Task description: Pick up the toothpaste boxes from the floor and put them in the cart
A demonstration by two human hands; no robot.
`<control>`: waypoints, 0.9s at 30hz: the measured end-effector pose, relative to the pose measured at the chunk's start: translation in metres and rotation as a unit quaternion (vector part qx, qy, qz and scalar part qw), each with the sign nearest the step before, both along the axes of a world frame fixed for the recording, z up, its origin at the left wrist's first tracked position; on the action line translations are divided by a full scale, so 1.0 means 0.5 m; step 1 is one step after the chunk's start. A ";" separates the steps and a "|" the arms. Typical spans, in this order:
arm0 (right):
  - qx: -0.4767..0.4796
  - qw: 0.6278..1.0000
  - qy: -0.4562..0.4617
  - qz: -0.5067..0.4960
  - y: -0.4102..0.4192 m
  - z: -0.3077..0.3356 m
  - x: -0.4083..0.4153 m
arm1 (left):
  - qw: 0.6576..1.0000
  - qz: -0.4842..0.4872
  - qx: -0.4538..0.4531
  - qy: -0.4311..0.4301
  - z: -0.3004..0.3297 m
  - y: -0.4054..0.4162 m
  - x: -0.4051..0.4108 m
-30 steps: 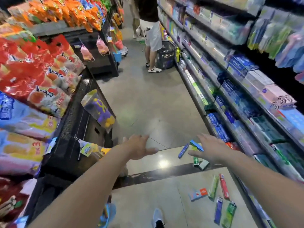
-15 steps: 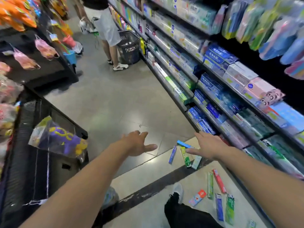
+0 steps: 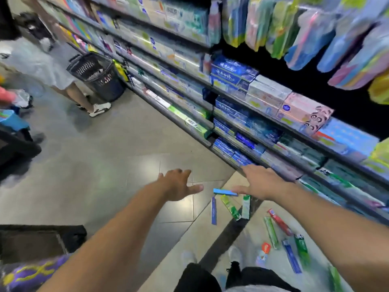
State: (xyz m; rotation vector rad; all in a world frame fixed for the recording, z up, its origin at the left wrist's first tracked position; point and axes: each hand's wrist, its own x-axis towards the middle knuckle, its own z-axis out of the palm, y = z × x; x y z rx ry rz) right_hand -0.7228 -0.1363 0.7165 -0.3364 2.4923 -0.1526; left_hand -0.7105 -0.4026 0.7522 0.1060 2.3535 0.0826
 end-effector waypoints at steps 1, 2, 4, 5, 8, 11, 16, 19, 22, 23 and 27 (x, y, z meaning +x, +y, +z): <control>-0.004 1.000 -0.002 -0.023 0.003 -0.011 -0.010 | 1.000 -0.016 0.001 -0.009 -0.017 0.005 -0.030; -0.007 0.999 -0.006 -0.047 0.007 -0.026 -0.017 | 0.999 -0.033 0.003 -0.016 -0.039 0.010 -0.059; -0.006 0.996 -0.021 -0.089 0.017 -0.066 -0.025 | 0.997 -0.059 0.013 -0.041 -0.085 0.026 -0.114; -0.002 0.993 -0.030 -0.112 0.022 -0.090 -0.028 | 0.996 -0.072 0.019 -0.058 -0.112 0.036 -0.138; -0.001 0.981 -0.062 -0.185 0.032 -0.180 -0.037 | 0.990 -0.091 0.040 -0.096 -0.220 0.061 -0.191; 0.002 0.965 -0.109 -0.239 0.038 -0.300 -0.044 | 0.987 -0.100 0.050 -0.120 -0.376 0.076 -0.223; -0.010 0.947 -0.128 -0.294 0.039 -0.566 -0.058 | 0.982 -0.083 0.030 -0.168 -0.688 0.101 -0.239; -0.022 0.941 -0.126 -0.314 0.030 -0.762 -0.070 | 0.981 -0.060 0.021 -0.183 -0.897 0.112 -0.229; -0.028 0.936 -0.118 -0.330 0.018 -0.961 -0.083 | 0.984 -0.049 0.018 -0.171 -1.091 0.132 -0.199; -0.030 0.935 -0.114 -0.336 0.014 -1.027 -0.086 | 0.986 -0.037 0.018 -0.159 -1.158 0.136 -0.185; -0.024 0.934 -0.111 -0.339 -0.007 -1.285 -0.074 | 0.988 0.052 0.019 -0.142 -1.423 0.135 -0.140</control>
